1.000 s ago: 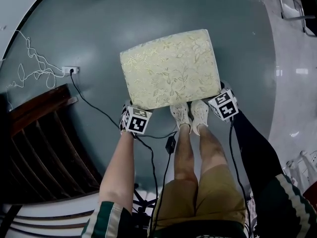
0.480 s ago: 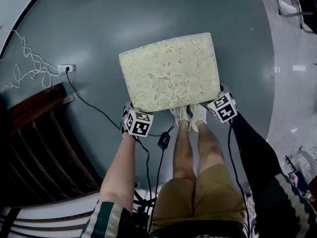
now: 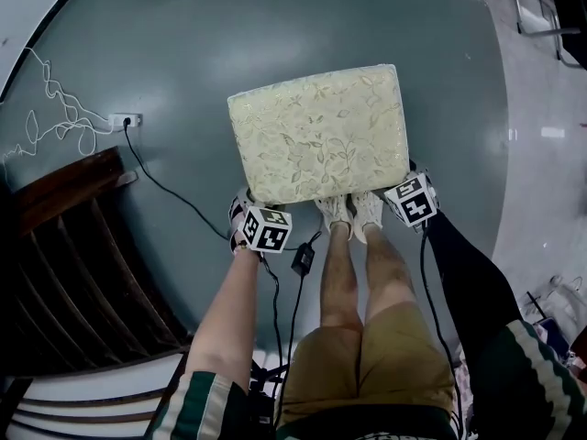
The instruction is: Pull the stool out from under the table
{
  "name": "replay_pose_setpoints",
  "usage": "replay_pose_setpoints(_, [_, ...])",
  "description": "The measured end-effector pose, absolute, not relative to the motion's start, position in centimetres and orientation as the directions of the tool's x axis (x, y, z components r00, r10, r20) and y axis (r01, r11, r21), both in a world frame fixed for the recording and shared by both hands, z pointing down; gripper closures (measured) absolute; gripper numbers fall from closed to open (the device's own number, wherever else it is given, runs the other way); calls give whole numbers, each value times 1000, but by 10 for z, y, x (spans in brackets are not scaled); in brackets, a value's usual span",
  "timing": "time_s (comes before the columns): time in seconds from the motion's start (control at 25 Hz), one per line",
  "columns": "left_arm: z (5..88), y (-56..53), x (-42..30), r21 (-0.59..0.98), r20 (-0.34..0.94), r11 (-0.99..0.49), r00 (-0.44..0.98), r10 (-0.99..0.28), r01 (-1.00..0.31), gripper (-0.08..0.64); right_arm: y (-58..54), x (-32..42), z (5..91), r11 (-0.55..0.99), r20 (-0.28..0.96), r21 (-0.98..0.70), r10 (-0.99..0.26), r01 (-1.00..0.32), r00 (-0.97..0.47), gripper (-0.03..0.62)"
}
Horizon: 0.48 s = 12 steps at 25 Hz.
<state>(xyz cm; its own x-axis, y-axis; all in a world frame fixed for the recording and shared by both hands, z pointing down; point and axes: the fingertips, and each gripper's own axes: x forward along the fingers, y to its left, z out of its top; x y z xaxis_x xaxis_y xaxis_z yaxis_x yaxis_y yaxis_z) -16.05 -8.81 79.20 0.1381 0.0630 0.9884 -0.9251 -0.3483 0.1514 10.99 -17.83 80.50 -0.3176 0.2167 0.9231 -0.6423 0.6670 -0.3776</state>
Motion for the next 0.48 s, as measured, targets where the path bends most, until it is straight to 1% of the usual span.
replay_pose_setpoints(0.2, [778,-85,-163,143,990,-332,130,61,-932,186,-183,107,792,636,928,-365,194,-680,-317,103])
replay_pose_setpoints(0.36, [764,-75,-157,160,987,-317,143,74,-935,181,-180,111,782,649,933,-355,194,-673,-304,86])
replay_pose_setpoints(0.48, [750,-69,-155,164,986,-319,148,74,-933,180,-173,112,773,646,932,-359,205,-673,-300,91])
